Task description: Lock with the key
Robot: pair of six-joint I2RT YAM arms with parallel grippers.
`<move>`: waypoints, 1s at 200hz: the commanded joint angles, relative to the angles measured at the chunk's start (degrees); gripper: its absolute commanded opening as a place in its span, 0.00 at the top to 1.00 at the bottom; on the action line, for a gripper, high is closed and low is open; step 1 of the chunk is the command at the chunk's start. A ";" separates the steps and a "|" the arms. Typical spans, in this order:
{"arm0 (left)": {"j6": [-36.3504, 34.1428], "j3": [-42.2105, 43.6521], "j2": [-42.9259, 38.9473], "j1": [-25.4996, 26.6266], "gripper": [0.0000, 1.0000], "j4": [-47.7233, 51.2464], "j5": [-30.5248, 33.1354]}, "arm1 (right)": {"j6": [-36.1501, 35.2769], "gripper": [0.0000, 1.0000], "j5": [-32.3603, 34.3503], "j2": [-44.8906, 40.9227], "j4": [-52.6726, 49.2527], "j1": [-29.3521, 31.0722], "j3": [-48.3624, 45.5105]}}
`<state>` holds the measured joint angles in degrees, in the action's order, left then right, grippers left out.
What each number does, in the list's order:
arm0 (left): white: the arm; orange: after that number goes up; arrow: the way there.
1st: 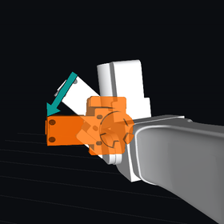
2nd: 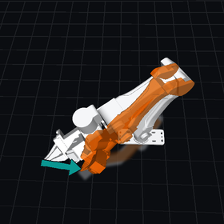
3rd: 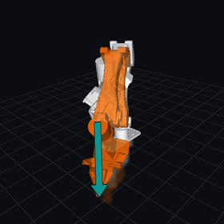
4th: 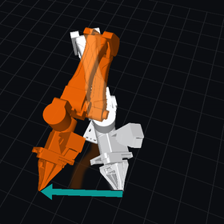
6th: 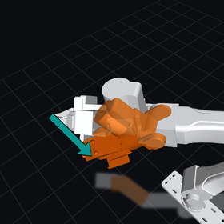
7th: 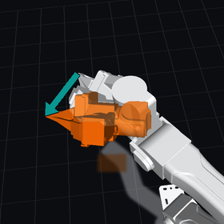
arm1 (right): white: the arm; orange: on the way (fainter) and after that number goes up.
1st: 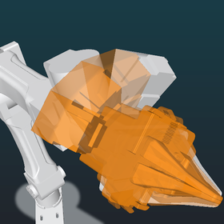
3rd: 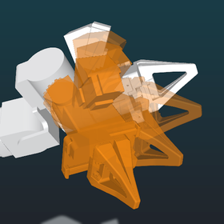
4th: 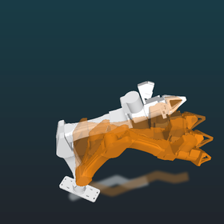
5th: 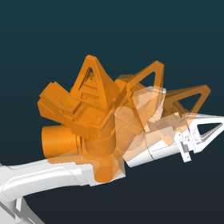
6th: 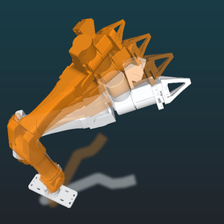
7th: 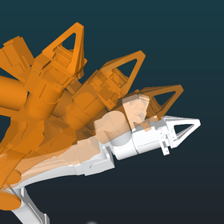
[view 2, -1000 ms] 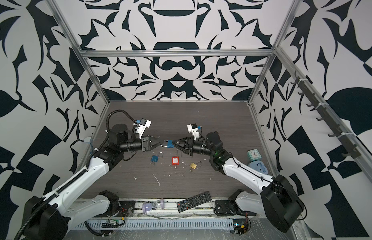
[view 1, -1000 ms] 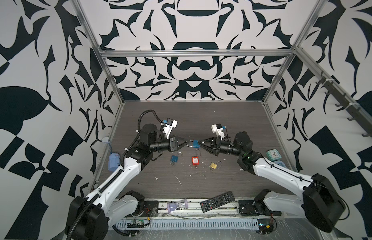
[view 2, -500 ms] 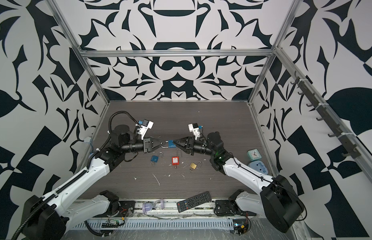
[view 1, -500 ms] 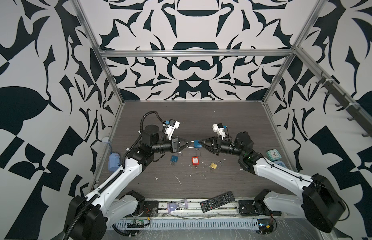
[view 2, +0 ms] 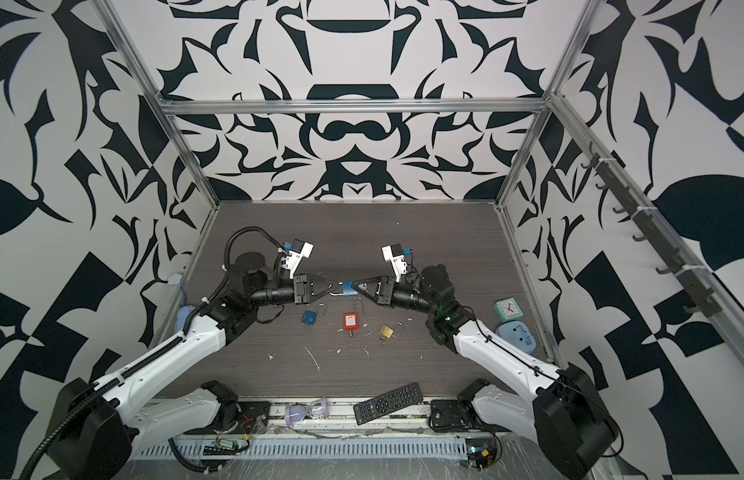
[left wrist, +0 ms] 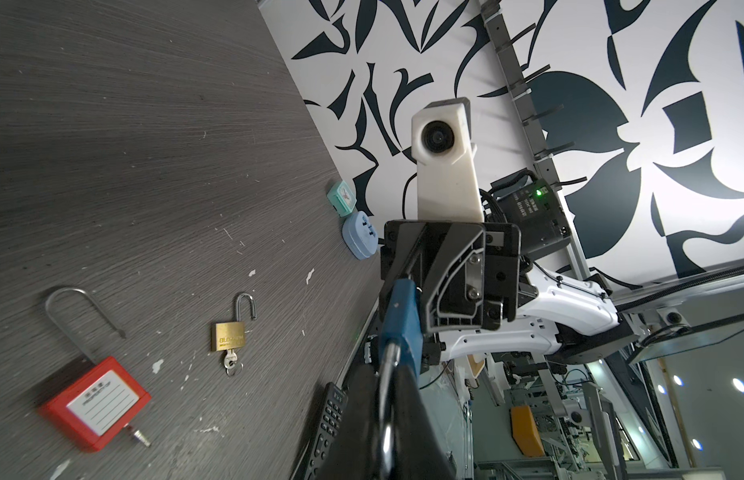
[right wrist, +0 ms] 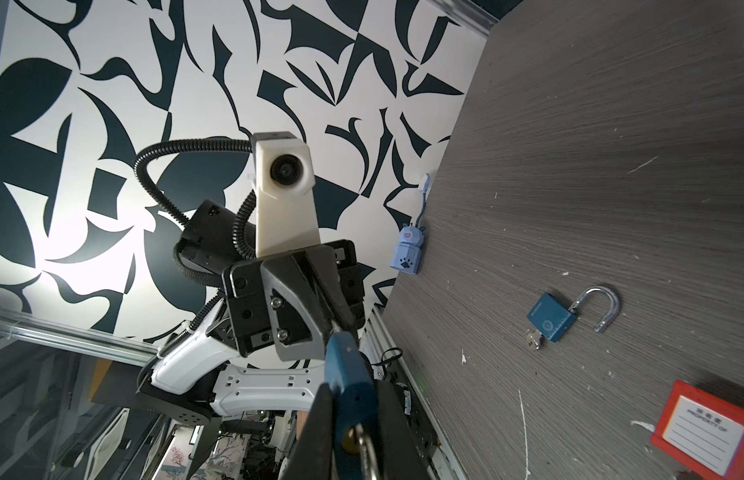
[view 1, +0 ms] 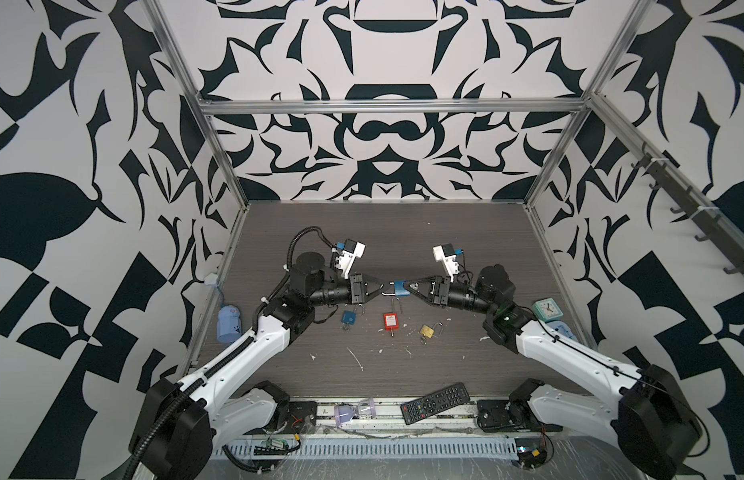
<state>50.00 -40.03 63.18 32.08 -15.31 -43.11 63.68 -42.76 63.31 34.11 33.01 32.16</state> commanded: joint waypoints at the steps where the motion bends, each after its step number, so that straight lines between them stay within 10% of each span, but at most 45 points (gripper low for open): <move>1: 2.40 -1.06 0.58 1.63 1.00 -7.35 -0.48 | -4.15 1.00 -3.50 -0.51 0.63 1.74 -0.68; 200: -0.23 -2.64 4.78 6.19 1.00 -10.12 -0.47 | 2.31 1.00 -2.04 6.56 13.72 9.08 1.42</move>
<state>50.57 -40.05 66.13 32.88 -19.99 -38.37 66.61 -36.69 68.34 43.40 35.24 31.24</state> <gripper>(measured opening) 0.100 0.174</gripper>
